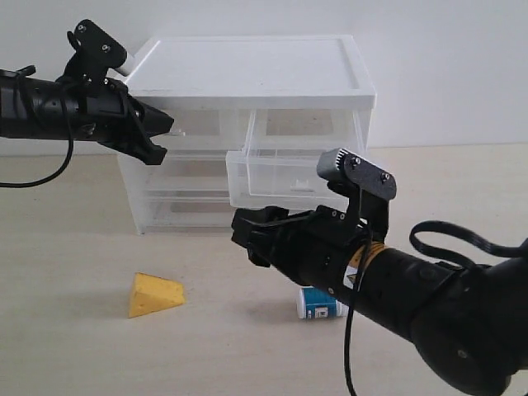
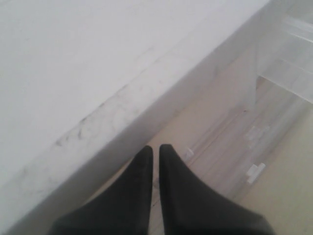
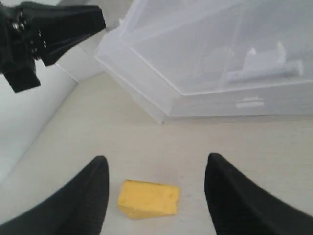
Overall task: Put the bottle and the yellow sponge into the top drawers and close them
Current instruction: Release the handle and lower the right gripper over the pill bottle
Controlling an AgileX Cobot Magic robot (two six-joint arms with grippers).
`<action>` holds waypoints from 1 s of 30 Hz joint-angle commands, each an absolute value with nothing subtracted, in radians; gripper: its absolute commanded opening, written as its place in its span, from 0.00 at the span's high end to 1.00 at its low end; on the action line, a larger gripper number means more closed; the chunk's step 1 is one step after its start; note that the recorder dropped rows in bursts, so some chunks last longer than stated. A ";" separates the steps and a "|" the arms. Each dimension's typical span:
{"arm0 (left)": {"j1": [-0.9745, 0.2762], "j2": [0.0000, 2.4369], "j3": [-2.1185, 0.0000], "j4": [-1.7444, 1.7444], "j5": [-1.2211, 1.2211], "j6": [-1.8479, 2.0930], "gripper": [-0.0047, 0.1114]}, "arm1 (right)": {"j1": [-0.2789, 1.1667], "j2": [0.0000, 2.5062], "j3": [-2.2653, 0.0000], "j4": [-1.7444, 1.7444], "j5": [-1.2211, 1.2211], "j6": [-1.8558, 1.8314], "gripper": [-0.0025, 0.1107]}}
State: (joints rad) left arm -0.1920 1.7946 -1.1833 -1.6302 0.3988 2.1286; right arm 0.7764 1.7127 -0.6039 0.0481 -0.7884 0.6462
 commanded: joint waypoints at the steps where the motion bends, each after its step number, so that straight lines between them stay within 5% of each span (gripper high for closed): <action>1: -0.183 1.791 -1.197 -1.678 0.370 2.117 0.93 | 0.776 1.622 -0.602 0.057 -0.625 0.451 0.51; 12: -0.183 1.791 -1.197 -1.678 0.370 2.117 0.93 | 0.776 1.581 -0.602 0.059 -0.204 0.054 0.51; 30: -0.183 1.791 -1.197 -1.678 0.370 2.117 0.93 | 0.772 1.596 -0.662 0.057 -0.030 -0.525 0.51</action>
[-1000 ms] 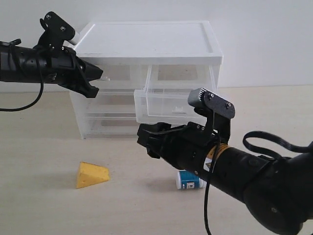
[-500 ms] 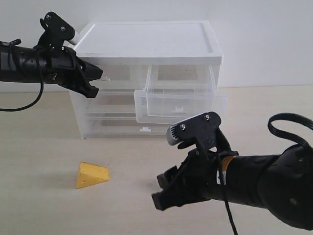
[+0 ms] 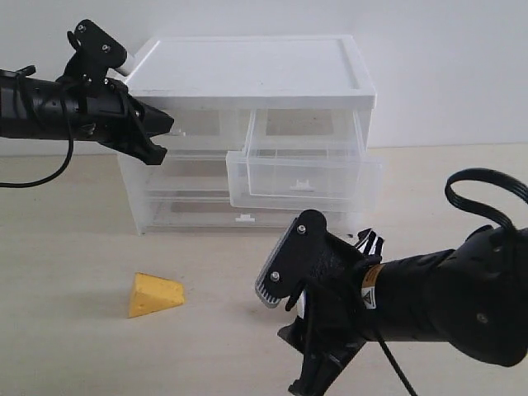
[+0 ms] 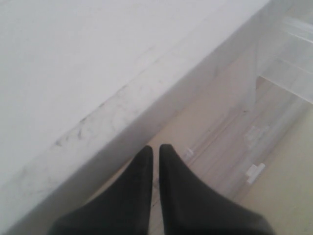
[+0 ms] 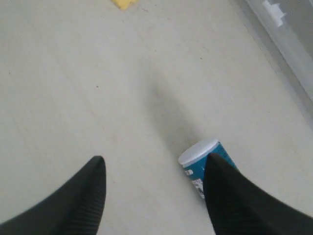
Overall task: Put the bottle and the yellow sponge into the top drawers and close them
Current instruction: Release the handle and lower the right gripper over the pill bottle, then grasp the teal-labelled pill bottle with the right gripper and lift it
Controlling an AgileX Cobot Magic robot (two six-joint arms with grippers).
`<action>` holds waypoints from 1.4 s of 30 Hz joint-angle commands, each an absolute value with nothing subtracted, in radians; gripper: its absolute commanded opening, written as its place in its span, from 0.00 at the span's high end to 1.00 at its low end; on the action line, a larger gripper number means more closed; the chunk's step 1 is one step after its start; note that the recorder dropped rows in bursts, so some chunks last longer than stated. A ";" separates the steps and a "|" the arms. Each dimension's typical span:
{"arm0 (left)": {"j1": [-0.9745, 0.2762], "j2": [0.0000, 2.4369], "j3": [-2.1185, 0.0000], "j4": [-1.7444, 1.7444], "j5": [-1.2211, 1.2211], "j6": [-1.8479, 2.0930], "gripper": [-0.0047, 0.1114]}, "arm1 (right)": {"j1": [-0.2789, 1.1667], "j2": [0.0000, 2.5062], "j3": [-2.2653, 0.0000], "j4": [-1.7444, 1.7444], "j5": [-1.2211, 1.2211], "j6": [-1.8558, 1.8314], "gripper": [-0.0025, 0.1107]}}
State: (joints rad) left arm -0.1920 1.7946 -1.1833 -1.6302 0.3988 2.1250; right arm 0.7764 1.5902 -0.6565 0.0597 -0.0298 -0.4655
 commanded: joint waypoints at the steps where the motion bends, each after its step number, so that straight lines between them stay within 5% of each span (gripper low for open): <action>1: -0.183 1.791 -1.197 -1.678 0.370 2.117 0.93 | 0.761 1.604 -0.662 0.057 -0.036 -0.525 0.51; 42: -0.183 1.791 -1.197 -1.674 0.362 2.133 0.93 | 0.601 1.860 -0.713 0.075 -0.194 -0.731 0.54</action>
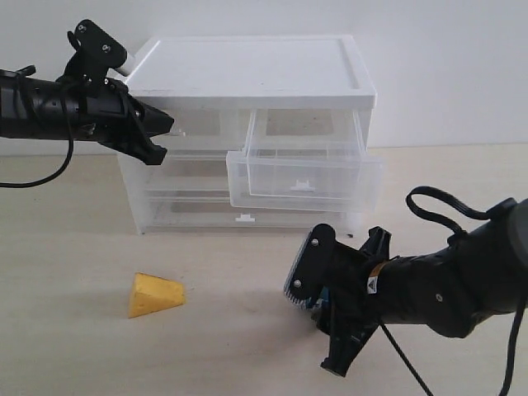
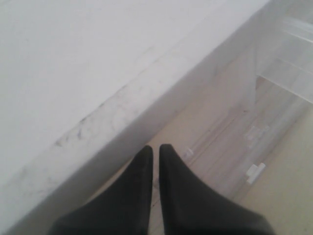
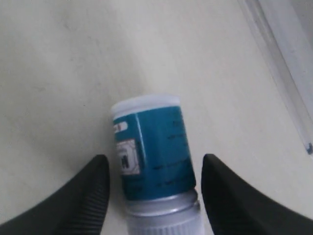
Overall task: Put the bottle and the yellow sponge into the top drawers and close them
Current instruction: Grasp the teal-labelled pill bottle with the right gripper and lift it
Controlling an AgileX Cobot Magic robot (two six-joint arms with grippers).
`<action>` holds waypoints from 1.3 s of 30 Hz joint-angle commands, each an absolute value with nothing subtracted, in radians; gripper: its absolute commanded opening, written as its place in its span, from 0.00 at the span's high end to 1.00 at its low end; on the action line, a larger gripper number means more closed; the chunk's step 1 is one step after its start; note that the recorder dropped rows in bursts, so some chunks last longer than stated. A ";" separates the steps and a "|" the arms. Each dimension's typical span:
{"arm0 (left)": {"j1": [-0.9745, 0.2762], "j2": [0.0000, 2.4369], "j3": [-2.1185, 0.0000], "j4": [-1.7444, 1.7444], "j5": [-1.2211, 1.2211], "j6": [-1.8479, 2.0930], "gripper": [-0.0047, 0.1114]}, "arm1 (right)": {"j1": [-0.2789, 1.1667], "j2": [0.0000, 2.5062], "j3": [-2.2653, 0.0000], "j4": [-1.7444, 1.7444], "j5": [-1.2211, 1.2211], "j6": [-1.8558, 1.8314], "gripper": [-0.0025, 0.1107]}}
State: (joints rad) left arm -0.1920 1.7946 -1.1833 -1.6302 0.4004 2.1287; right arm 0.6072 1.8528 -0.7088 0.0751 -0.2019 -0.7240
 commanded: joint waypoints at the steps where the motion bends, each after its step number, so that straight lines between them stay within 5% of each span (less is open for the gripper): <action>1: -0.183 1.791 -1.197 -1.674 0.362 2.133 0.93 | 0.601 1.860 -0.713 0.075 -0.194 -0.719 0.66; 4: -0.183 1.791 -1.197 -1.674 0.362 2.133 0.93 | 0.601 1.860 -0.713 0.077 -0.194 -0.697 0.98; 29: -0.183 1.791 -1.197 -1.674 0.348 2.133 0.93 | 0.777 1.453 -0.683 0.094 0.162 -0.520 0.98; 39: -0.183 1.791 -1.197 -1.674 0.346 2.133 0.93 | 0.802 1.338 -0.849 0.088 0.310 -0.514 0.98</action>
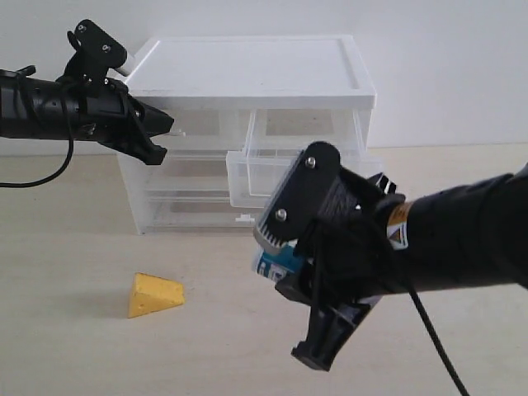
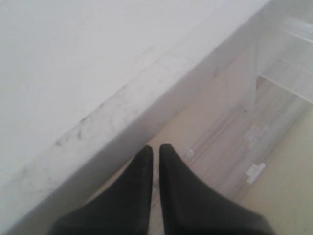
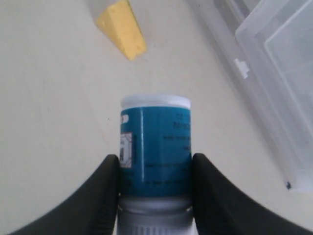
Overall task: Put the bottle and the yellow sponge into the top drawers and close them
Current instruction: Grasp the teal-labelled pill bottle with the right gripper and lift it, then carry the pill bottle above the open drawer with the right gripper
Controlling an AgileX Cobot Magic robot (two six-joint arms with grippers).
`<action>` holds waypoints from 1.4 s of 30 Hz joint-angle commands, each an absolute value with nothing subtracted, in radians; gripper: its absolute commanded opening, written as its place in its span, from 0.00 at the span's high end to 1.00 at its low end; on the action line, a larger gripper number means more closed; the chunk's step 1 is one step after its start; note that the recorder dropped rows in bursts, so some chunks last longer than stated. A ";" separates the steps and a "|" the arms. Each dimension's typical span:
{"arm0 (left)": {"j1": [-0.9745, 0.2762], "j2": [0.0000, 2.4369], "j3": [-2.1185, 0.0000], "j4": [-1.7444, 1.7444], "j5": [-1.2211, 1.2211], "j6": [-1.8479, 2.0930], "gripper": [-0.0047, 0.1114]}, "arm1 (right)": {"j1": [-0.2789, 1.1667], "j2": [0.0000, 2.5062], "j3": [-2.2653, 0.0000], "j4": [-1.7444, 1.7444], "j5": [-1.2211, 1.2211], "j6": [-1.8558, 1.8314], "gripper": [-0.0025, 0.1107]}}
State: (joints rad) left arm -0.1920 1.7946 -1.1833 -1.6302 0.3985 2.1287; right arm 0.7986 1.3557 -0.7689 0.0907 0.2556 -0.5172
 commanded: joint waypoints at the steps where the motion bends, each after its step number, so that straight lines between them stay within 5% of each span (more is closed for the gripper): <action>1: -0.183 1.791 -1.197 -1.674 0.346 2.133 0.93 | 0.802 1.338 -0.877 0.075 0.327 -0.514 0.98; 17: -0.183 1.791 -1.197 -1.647 0.462 2.133 0.93 | 0.638 1.392 -1.234 -0.198 0.599 -0.464 0.98; 42: -0.183 1.791 -1.200 -1.589 0.544 2.133 0.93 | 0.638 1.615 -1.405 -0.417 0.602 -0.455 0.98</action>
